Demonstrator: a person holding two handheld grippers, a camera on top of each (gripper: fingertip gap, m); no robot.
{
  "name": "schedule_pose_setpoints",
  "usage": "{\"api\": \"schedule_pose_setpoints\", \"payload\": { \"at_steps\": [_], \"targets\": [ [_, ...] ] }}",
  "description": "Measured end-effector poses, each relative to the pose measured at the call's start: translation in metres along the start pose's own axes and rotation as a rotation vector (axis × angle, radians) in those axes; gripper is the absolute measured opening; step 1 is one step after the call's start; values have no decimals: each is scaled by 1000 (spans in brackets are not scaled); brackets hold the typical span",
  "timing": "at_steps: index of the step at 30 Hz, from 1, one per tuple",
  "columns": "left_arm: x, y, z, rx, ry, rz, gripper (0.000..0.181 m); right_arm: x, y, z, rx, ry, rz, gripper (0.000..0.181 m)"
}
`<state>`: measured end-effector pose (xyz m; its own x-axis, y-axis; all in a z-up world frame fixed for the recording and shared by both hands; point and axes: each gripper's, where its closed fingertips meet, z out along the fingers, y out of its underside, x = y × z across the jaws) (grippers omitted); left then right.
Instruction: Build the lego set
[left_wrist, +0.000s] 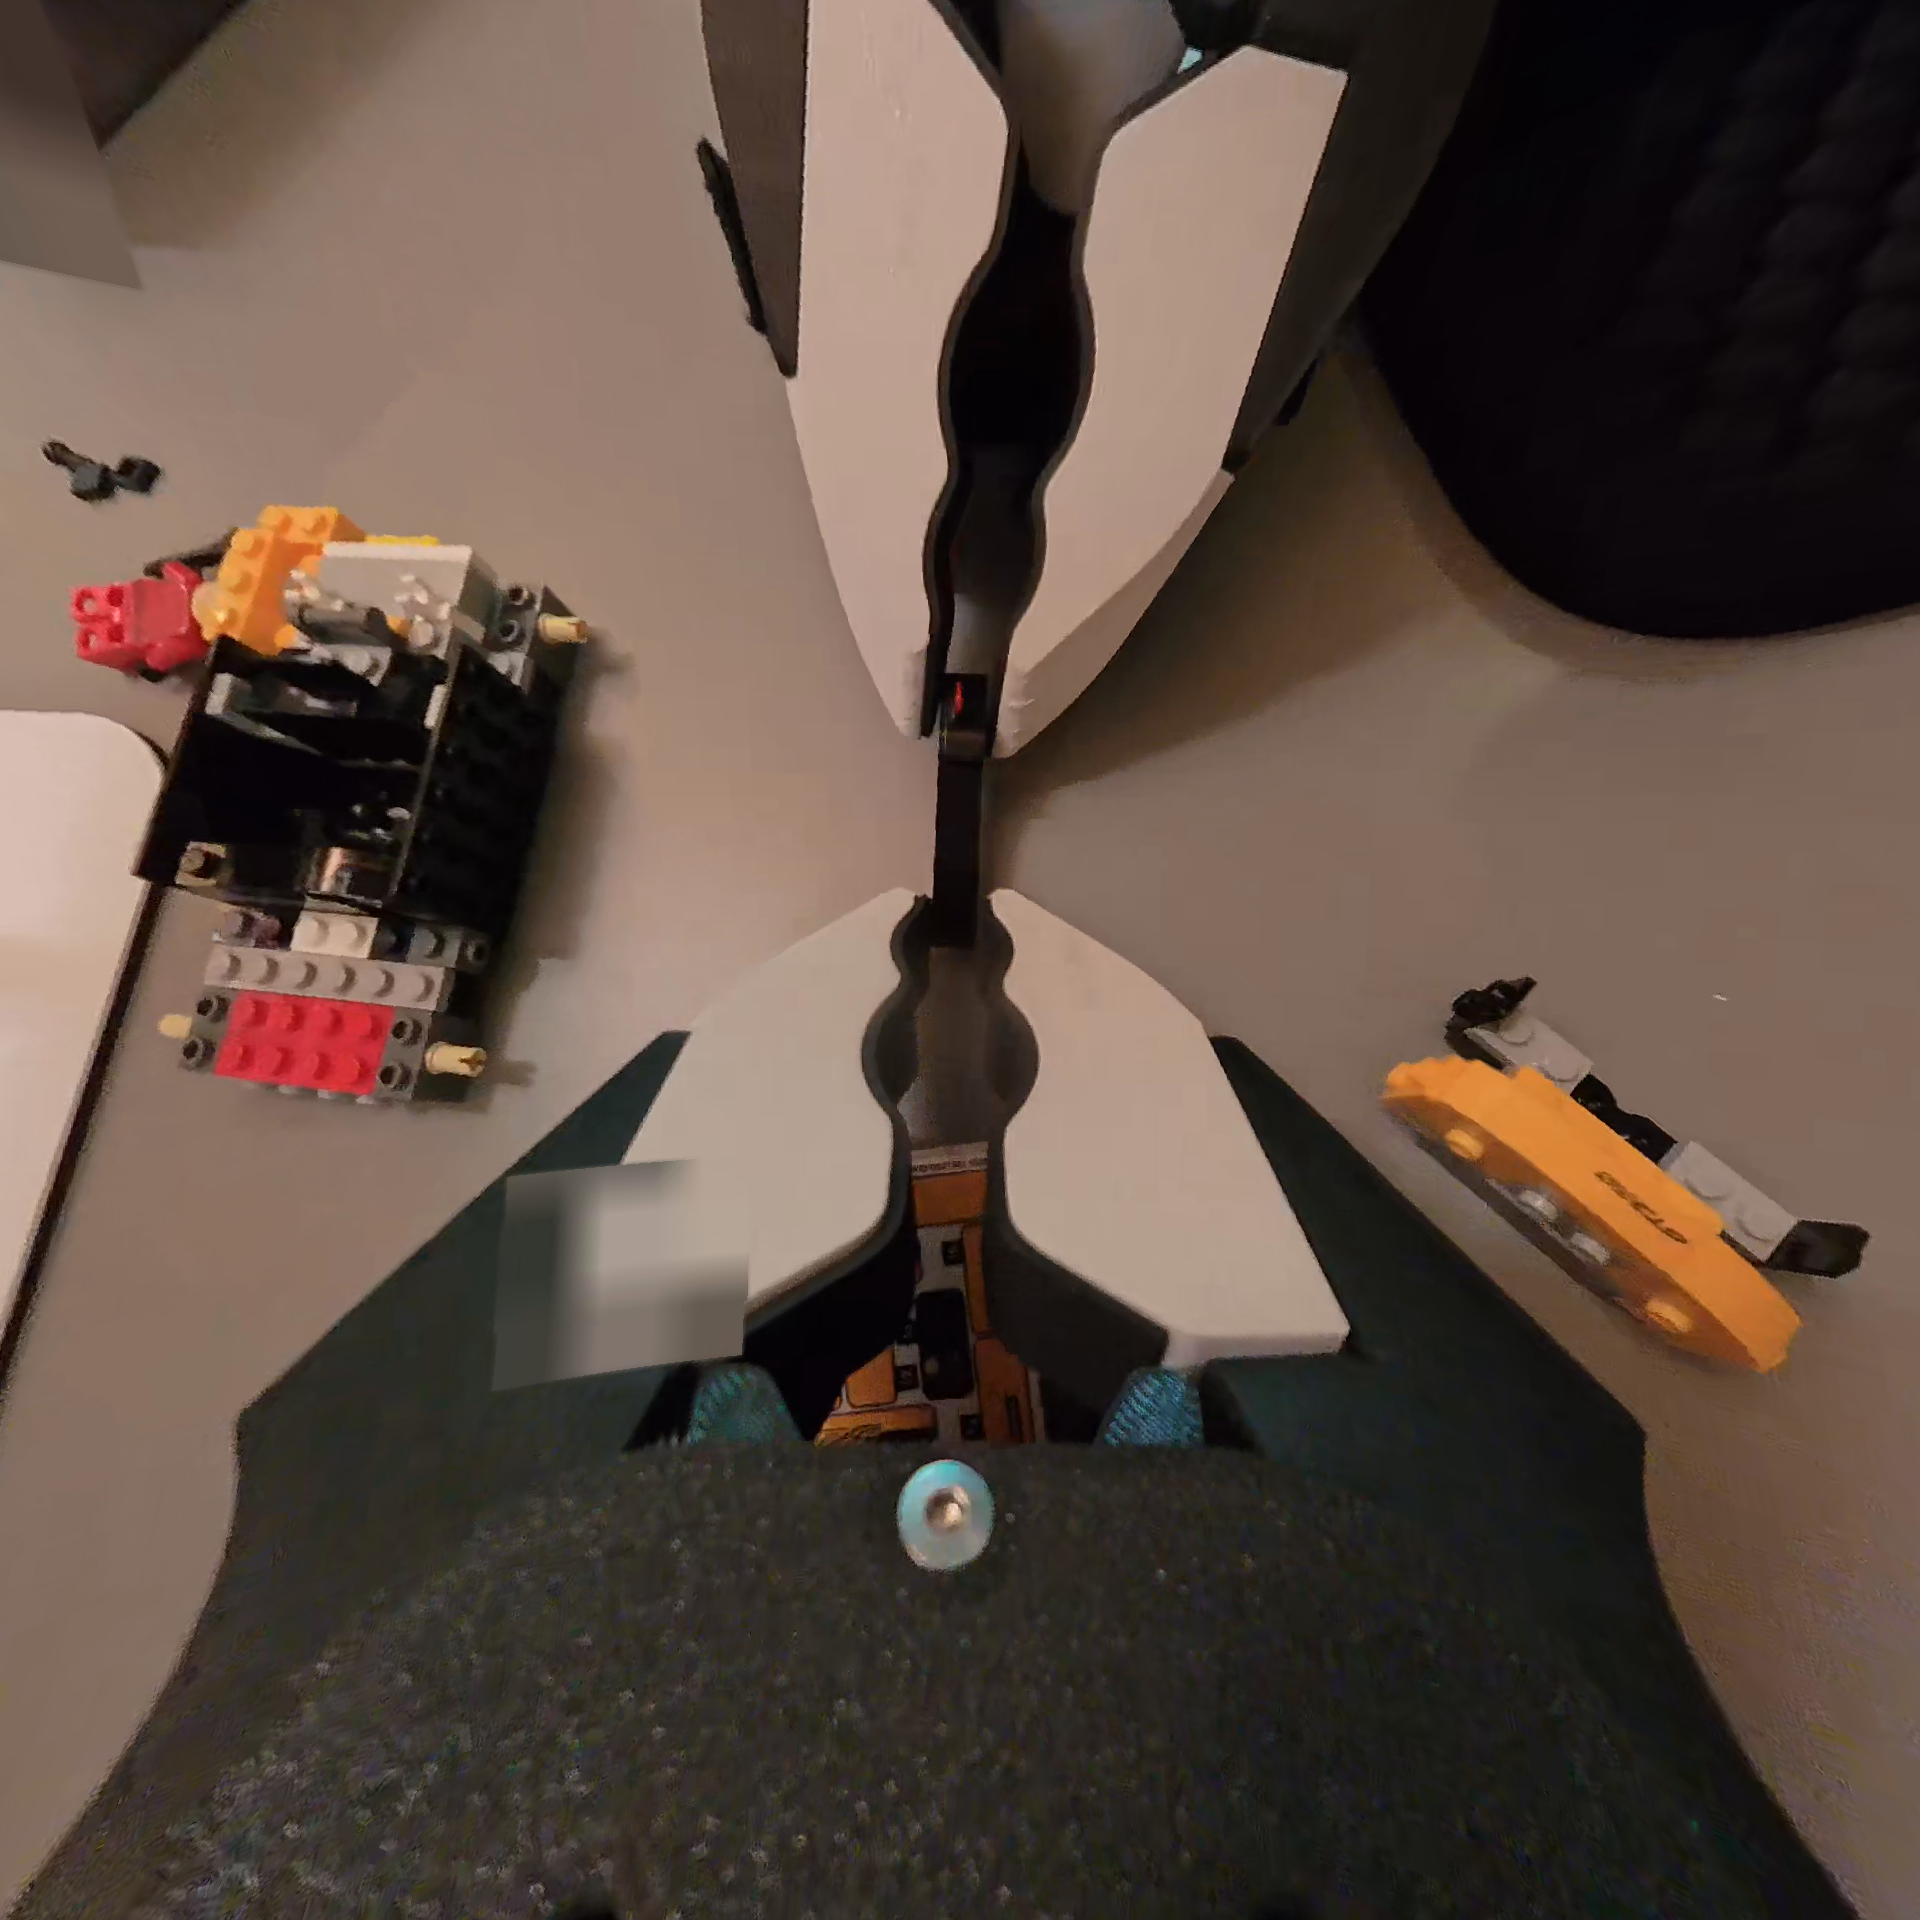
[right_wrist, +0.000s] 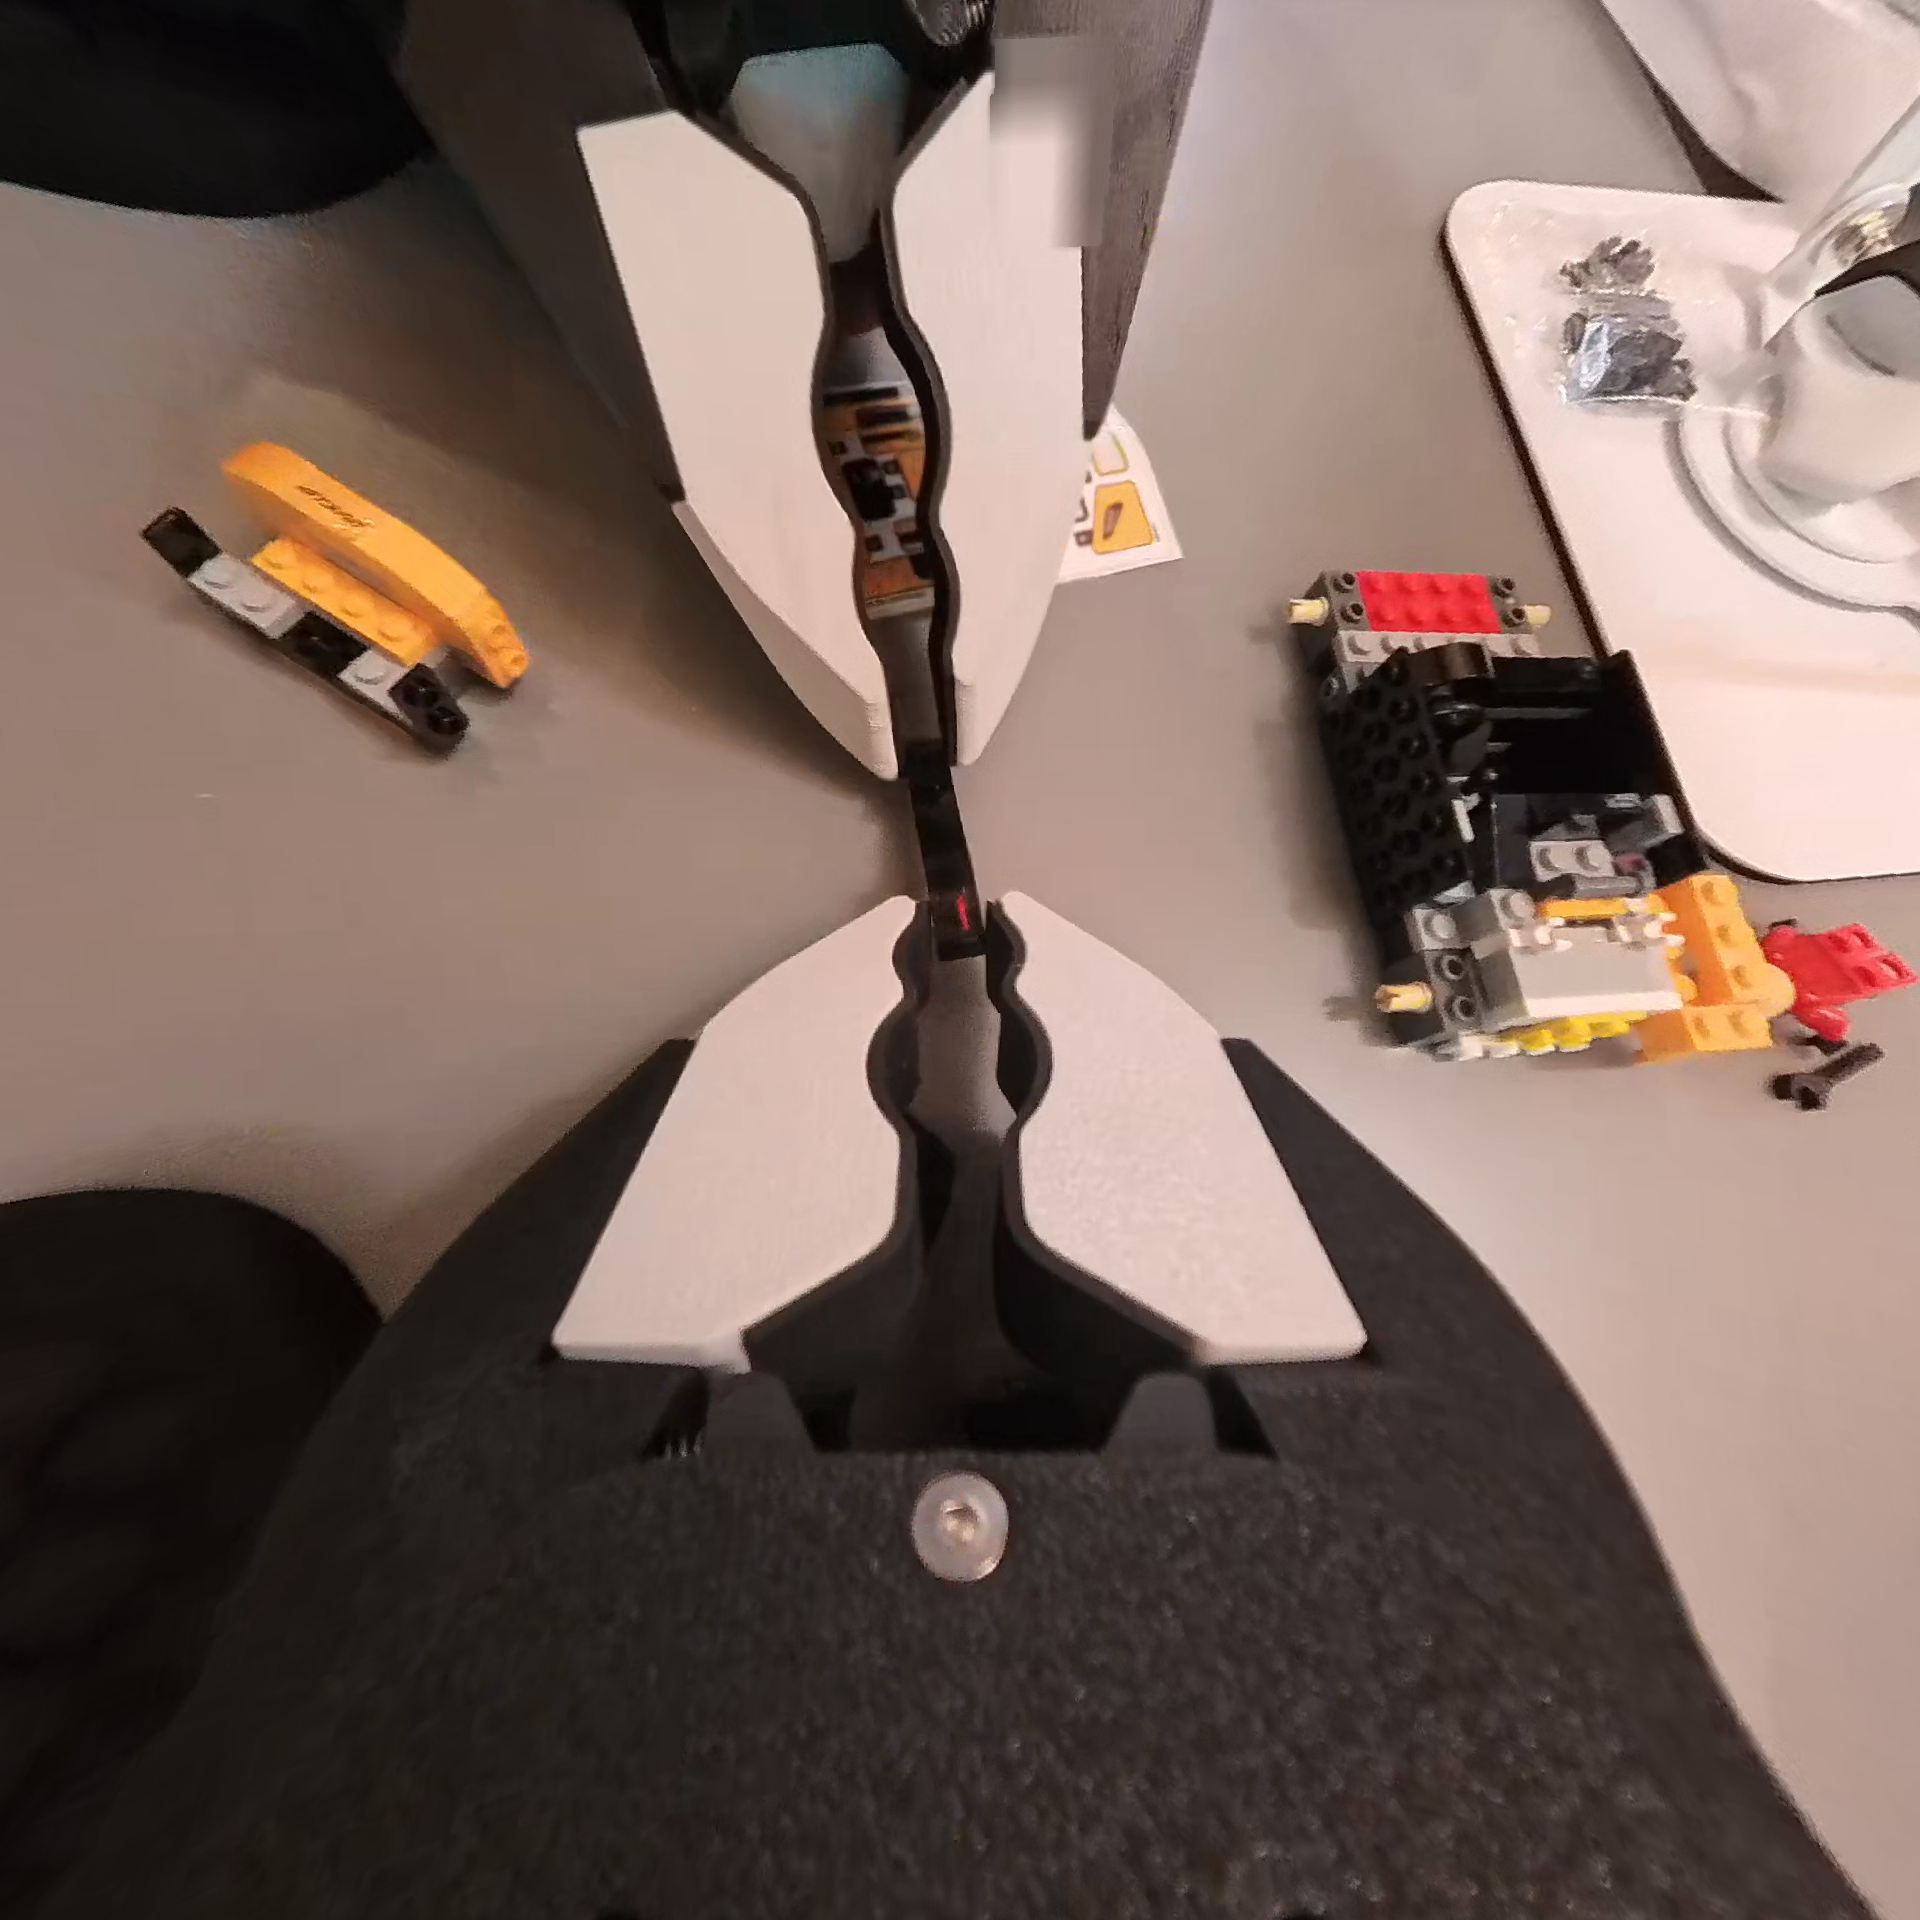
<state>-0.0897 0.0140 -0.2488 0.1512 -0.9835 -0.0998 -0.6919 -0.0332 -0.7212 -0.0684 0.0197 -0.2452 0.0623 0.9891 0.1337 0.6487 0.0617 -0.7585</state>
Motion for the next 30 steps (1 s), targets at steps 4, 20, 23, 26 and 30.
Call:
{"api": "schedule_pose_setpoints", "payload": {
  "at_steps": [4, 20, 23, 26, 30],
  "targets": [
    [-8, 2, 2, -16, -7, -38, 8, 8, 3, 1, -31, 49, -16, 13],
    [-62, 16, -94, 241, -352, -433, 18, 24, -5, -27, 95, 191, 124, 31],
    [-48, 32, -104, 212, -320, -460, 22, 14, -2, -18, 52, 147, 112, 32],
    [-20, 44, -95, 112, -199, -434, 34, 9, 2, -7, -1, 106, 92, 33],
    [6, 52, -70, -23, -97, -344, 35, 6, 3, 3, -62, 86, 47, 29]
  ]
}}
